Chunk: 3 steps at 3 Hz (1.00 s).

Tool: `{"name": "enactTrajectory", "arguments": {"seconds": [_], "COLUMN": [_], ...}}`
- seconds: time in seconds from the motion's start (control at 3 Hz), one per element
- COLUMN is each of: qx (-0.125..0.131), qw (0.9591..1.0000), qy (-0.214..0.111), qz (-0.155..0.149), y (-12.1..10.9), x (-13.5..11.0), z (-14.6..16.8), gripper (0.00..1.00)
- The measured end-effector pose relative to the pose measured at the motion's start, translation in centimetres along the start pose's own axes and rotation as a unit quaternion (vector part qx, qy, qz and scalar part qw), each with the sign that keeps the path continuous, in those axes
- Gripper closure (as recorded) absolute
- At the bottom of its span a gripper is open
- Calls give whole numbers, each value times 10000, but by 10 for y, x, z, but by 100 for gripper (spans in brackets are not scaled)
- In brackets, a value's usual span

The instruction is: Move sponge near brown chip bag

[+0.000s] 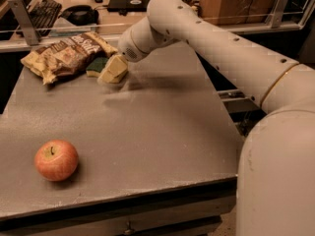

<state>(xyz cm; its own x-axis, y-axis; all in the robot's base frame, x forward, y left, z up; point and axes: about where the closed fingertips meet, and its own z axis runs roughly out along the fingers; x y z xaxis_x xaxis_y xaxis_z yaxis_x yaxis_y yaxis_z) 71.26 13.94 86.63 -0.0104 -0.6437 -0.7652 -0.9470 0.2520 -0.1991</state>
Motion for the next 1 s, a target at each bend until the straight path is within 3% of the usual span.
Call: {"name": "enactTrajectory", "arguments": {"seconds": [0.33, 0.67, 1.0], "qx": [124, 48, 280], "qw": [9996, 9955, 9926], "qy": [-255, -942, -1183], "qz": [97, 51, -3], "y": [-1, 28, 22], "x": [19, 21, 34], "z": [-45, -95, -134], "gripper": [0, 0, 0]}}
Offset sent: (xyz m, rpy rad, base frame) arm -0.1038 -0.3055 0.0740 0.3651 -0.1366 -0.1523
